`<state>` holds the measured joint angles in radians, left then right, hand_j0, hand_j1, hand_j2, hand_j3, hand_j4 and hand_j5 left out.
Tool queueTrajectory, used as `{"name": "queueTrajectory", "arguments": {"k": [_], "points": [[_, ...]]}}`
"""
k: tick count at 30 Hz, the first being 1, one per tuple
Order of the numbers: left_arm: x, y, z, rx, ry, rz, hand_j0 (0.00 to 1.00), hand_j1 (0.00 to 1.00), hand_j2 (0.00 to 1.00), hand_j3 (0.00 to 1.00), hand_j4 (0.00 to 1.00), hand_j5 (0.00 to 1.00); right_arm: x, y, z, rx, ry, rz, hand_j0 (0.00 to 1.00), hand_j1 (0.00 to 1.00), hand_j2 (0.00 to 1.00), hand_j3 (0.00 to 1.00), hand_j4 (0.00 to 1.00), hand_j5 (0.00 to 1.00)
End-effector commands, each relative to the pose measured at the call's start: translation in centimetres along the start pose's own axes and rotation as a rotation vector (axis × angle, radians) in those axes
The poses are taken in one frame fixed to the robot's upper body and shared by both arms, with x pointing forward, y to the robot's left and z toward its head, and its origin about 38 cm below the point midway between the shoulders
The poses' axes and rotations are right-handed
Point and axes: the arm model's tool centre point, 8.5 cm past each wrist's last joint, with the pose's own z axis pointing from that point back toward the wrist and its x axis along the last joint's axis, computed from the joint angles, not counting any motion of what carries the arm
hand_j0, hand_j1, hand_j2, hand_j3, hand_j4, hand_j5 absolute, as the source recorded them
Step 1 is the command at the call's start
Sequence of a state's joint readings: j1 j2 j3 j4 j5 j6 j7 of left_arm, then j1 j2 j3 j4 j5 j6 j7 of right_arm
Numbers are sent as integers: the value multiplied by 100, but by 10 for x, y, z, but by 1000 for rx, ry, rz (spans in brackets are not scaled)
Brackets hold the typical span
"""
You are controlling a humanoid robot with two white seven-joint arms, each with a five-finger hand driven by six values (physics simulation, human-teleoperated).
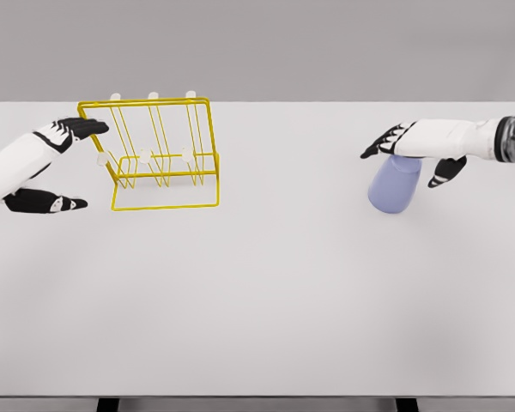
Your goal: Place the cup on the cup holder with both arms
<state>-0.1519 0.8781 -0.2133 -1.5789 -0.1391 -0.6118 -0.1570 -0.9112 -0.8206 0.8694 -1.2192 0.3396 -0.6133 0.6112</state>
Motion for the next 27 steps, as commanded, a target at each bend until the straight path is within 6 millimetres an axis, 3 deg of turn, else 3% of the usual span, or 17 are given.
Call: {"name": "queueTrajectory", "arguments": {"k": [1, 6, 8, 10, 13, 18, 23, 27], "points": [[0, 4, 1, 11, 2, 1, 100, 100, 100, 100, 100, 100, -2, 2, 0, 4, 6, -11, 100, 100, 100, 100, 100, 100], [-3, 3, 8, 16, 20, 4, 100, 100, 100, 100, 100, 100, -1, 7, -3, 19, 0, -13, 97, 97, 97, 97, 97, 97], [-3, 3, 8, 14, 21, 2, 100, 100, 100, 100, 100, 100, 0, 8, -4, 23, -3, -15, 83, 83, 83, 83, 83, 83], [-6, 2, 13, 14, 35, 5, 100, 100, 100, 100, 100, 100, -1, 8, -5, 22, 0, -16, 82, 82, 82, 82, 82, 82], [-8, 6, 28, 37, 67, 6, 100, 100, 100, 100, 100, 100, -1, 7, -5, 20, -1, -18, 65, 65, 65, 65, 65, 65], [-9, 14, 31, 58, 73, 0, 100, 100, 100, 100, 100, 100, 1, 6, -7, 17, -9, -15, 53, 53, 53, 53, 53, 53], [-9, 12, 33, 51, 77, 3, 100, 100, 100, 100, 100, 100, 1, 3, -7, 2, -14, -24, 44, 44, 44, 44, 44, 44], [-9, 13, 33, 51, 76, 1, 100, 100, 100, 100, 100, 100, 3, -1, -7, -5, -19, -14, 44, 44, 44, 44, 44, 44]]}}
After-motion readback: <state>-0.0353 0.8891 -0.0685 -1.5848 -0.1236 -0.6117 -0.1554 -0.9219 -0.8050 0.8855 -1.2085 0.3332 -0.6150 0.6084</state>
